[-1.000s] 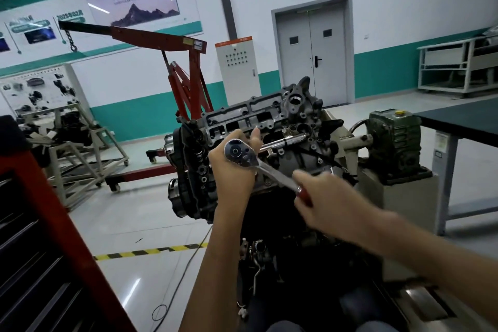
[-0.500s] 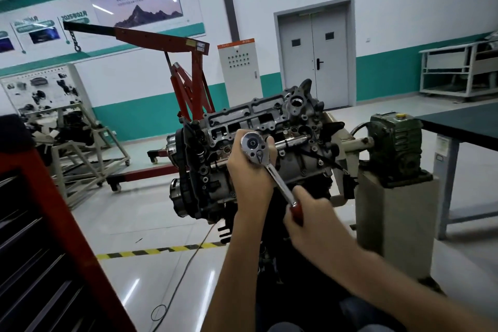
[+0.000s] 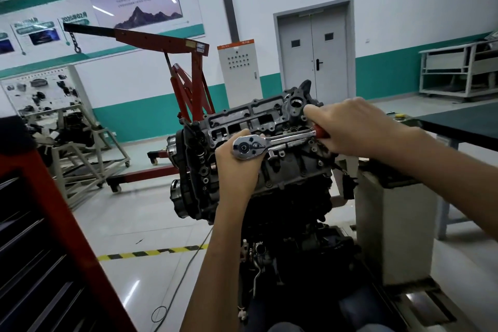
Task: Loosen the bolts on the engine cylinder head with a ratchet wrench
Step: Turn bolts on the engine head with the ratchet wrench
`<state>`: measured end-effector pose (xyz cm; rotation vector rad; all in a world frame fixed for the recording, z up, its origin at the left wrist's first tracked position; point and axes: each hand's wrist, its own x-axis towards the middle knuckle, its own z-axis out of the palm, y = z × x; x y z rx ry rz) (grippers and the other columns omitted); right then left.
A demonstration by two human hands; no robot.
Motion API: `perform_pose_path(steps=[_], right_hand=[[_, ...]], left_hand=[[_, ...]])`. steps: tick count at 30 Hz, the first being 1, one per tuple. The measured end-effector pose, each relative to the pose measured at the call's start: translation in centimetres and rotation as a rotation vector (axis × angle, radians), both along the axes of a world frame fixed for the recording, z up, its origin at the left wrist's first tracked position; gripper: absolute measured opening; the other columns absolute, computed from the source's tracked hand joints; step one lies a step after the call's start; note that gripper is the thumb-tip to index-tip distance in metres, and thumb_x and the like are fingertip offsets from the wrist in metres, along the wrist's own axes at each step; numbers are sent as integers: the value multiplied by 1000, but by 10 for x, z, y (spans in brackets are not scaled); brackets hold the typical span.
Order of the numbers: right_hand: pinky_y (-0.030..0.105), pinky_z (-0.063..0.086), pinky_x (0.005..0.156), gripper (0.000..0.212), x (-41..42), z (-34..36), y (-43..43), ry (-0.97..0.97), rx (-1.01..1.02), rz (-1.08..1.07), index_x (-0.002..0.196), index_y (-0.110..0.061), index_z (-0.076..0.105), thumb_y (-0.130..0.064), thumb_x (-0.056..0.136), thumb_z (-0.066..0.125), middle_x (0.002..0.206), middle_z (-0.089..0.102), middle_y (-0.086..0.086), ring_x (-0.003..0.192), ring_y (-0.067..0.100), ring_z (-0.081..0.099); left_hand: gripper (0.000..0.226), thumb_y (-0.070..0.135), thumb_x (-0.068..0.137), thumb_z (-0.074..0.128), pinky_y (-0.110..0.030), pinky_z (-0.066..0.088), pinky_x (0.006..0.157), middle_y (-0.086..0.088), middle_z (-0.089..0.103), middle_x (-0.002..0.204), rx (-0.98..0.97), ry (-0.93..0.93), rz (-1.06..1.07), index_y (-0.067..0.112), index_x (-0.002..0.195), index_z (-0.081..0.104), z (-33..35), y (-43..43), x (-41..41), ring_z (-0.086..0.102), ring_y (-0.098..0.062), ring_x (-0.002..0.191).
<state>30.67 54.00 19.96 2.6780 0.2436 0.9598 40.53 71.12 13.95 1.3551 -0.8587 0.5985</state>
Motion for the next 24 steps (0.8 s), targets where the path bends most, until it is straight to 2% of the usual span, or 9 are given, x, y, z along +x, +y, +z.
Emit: perform_pose_path(steps=[4,8,10,12,14,17,18,21,24], right_hand=[[16,40,48,20,-5,-37,17,49,208,-9,84,-22,32,-15,86,51,59,41,-10,50,4,46],[10,30,37,21,-13,-104,58,79,731,87,79,-24,34,-15,85,52,58,44,-8,41,1,41],[11,33,39,21,-10,-131,88,92,1020,181,76,-23,37,-14,85,54,59,47,-3,42,5,48],[11,32,40,22,-5,-142,102,58,1124,232,71,-21,38,-13,83,54,57,47,-1,44,6,48],[13,33,40,21,-6,-137,94,82,1054,249,71,-22,38,-13,83,53,56,46,-3,41,7,47],[25,37,44,19,-10,-110,54,115,705,181,77,-22,34,-17,82,52,55,42,-7,46,16,49],[25,36,45,20,-11,-95,39,127,552,143,78,-23,33,-17,82,52,56,41,-8,46,17,49],[14,30,44,18,-4,-36,-1,88,179,31,86,-23,37,-18,84,54,57,37,-14,46,0,40],[21,34,55,20,3,2,-11,18,24,-16,86,-19,35,-17,83,55,56,32,-13,49,5,38]], left_hand=[[31,5,85,67,-17,34,57,-4,42,60,-59,-2,49,8,65,43,-10,3,2,38,-6,58],[18,18,85,64,-13,40,61,12,52,70,-123,-86,102,25,79,49,-18,-13,-9,50,-3,63],[21,20,84,63,-21,41,60,11,49,67,-145,-47,54,31,77,46,-18,-24,-13,44,-3,62],[33,15,86,63,-29,38,58,8,43,61,-141,7,24,37,71,44,-15,-27,-12,38,-6,59],[40,10,87,62,-24,36,59,14,43,57,-117,30,21,37,64,45,-13,-24,-5,36,-1,56],[44,6,87,65,-13,30,51,16,39,52,-57,-53,74,25,59,37,-11,-14,2,32,0,49],[44,6,87,66,-14,29,49,14,40,51,-28,-44,79,23,58,37,-11,-11,4,32,-1,48],[43,2,84,67,-18,30,52,10,40,53,61,-17,14,20,57,39,-4,-5,3,32,-2,53],[39,-1,79,65,-20,29,54,9,39,56,96,-22,-23,18,58,39,0,-3,1,32,-4,56]])
